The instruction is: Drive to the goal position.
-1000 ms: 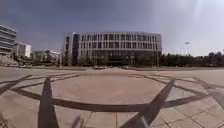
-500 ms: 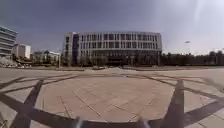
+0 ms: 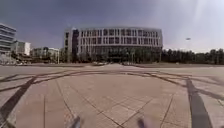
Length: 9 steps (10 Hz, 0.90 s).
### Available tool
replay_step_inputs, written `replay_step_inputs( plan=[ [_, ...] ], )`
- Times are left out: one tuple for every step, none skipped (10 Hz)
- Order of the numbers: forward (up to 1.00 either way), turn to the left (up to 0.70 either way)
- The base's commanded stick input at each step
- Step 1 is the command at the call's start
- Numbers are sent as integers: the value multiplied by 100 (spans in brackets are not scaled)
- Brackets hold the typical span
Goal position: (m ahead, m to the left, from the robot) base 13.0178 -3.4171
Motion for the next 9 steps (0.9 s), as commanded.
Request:
replay_step_inputs(
  plan=[
    [100, -13],
    [100, -34],
    [100, -37],
    [100, -29],
    [100, -12],
    [100, 13],
    [100, 4],
    [100, 0],
    [100, 0]
  ],
)
